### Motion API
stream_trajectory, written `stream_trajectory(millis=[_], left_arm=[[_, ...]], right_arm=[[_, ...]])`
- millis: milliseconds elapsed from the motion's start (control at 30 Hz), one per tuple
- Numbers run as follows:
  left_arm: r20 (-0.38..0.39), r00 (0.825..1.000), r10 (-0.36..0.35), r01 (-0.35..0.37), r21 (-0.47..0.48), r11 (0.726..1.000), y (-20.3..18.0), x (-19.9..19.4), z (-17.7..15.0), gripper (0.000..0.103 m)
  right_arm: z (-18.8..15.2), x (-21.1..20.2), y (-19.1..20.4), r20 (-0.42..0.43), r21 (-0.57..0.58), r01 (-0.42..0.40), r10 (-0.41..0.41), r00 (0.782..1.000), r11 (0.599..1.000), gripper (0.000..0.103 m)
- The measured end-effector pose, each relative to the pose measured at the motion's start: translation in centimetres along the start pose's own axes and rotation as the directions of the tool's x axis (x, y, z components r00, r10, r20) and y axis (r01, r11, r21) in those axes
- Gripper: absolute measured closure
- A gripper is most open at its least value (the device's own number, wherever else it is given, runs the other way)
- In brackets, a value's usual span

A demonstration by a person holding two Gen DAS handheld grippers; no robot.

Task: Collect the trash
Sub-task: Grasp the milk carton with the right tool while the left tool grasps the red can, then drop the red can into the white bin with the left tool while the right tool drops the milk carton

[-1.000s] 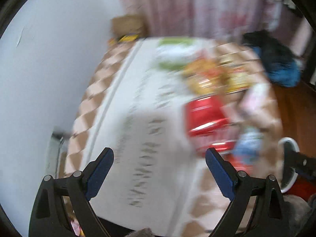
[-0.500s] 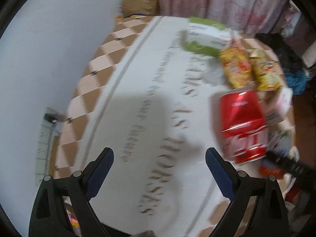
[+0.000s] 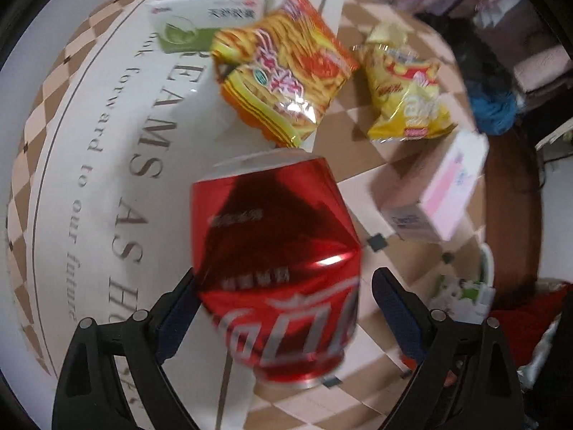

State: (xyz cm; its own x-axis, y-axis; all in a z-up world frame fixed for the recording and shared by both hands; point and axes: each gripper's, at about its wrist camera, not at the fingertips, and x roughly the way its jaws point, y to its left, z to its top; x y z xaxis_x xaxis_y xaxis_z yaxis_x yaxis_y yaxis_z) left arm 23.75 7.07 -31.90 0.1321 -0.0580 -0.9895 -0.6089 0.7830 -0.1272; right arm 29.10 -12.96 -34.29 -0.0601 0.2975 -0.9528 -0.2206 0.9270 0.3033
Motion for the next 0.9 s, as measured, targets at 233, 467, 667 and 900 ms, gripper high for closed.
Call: stream_trajectory(millis=[233,467,667,900], left_arm=[[0.088,0.995,0.053,-0.056,0.03,0.998,1.1,-0.5,-1.4,0.022],[0.186,0.976,0.114,-0.133,0.095,0.987,2.0,-3.8,-5.0,0.022],[0.302,0.948,0.098,-0.147,0.144,0.979,1.3,-9.0,-7.9,0.022],[0.423,0.906,-0.012,-0.1,0.241,0.966,-4.3,-15.6,-8.6,0.022]], right_arm=[[0.6,0.3,2.2,0.04,-0.061,0.016,-0.014,0.999,0.998,0.068],[-1.3,-2.1,4.5,0.116,-0.148,0.055,-0.038,0.992,0.987,0.069],[-2.4,-6.8,4.6,0.228,-0.2,0.063,-0.016,0.974,0.978,0.07],[-3.6,-13.7,2.2,0.35,-0.205,0.056,0.02,0.937,0.977,0.07]])
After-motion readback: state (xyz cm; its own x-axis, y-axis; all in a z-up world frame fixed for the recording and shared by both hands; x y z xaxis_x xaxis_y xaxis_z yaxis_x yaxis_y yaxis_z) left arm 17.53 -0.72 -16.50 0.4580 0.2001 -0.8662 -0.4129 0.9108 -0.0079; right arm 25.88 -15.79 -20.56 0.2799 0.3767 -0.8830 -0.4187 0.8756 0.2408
